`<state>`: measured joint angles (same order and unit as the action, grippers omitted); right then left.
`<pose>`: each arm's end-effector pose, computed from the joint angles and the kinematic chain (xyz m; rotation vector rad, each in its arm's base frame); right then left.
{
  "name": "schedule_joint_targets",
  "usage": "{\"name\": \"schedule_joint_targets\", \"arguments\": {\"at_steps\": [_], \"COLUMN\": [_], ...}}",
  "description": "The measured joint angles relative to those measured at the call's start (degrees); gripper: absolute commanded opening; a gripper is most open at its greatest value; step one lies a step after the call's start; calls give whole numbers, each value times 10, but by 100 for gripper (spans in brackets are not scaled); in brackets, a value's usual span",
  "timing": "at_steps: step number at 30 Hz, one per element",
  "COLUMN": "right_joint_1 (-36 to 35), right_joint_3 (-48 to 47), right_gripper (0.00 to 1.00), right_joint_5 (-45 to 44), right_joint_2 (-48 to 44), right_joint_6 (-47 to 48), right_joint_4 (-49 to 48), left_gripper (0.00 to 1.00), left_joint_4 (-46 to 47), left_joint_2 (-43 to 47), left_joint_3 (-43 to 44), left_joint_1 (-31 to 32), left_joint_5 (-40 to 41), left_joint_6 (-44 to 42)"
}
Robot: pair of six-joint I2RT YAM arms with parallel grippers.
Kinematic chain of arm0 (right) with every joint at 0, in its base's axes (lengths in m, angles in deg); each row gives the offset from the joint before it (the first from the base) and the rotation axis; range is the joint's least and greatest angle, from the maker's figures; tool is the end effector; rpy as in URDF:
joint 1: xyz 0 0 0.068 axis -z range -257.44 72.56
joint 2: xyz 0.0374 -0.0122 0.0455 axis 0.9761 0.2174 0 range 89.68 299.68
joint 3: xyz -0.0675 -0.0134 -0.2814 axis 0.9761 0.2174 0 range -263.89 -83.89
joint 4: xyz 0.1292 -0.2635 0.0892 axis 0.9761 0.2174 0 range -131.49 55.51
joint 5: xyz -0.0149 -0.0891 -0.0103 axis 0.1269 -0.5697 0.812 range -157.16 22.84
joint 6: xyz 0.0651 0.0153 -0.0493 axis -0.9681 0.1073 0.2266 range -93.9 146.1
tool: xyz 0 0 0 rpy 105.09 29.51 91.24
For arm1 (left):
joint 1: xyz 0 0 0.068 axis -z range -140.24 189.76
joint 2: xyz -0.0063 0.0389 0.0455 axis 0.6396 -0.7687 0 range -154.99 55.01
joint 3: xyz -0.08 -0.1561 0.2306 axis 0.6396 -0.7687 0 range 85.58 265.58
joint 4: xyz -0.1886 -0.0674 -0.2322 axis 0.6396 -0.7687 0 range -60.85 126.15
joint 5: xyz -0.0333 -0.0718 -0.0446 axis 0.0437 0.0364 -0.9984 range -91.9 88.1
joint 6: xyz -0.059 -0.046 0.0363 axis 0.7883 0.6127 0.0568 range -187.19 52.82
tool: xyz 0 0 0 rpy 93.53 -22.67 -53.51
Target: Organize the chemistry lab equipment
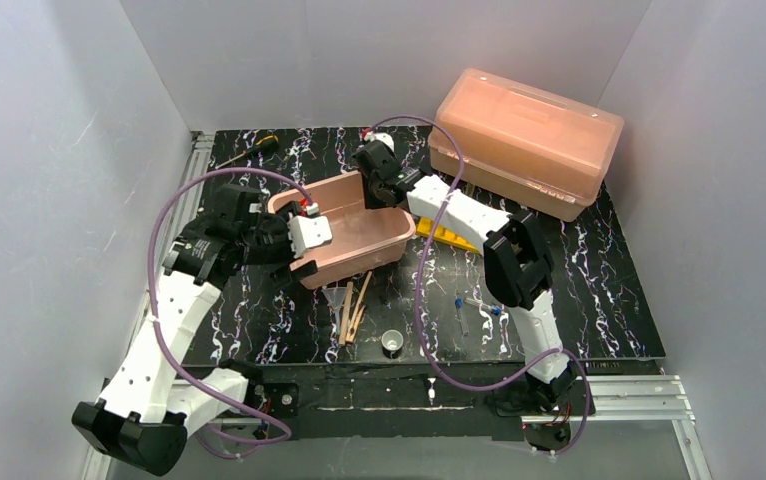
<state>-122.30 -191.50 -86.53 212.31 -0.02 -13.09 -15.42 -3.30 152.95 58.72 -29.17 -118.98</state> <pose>0.4236 0.3875 0.2346 -0.2062 2.2800 0.2531 0.2294 -0.1140 0.3647 1.4738 1.6677 -0.2397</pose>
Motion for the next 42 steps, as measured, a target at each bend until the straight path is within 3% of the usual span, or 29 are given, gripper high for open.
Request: {"name": "schedule_joint_targets", "arguments": {"at_steps": [5,9,11,17,22,30,42], "right_joint_1": [-5,-23,-43,-152,-229,-290,-303], "right_joint_3": [-29,-23,-3,206,373,410,346], "right_gripper": [32,35,40,53,62,74,65], "right_joint_5": [-4,-12,-17,-14,-8,2,-7], "right_joint_2": [-21,-82,-126,-314,-406,-326,-174], "right_joint_6": [17,41,55,86,71,50,51], "right_joint_4": [5,4,-2,-60,-84,-125,-163], "left_gripper": [90,91,96,98,98,98,98], "left_joint_4": [5,5,4,1,1,-2,6], "left_joint_2": [17,28,32,55,77,113,104], "left_joint_3": [32,57,66,68,63,42,35], "left_joint_1": [-41,-89,-108,-136,-140,-143,-143], "left_joint_5": [7,7,7,12,19,38,89], "left_joint_6": [46,74,86,130,161,206,234]}}
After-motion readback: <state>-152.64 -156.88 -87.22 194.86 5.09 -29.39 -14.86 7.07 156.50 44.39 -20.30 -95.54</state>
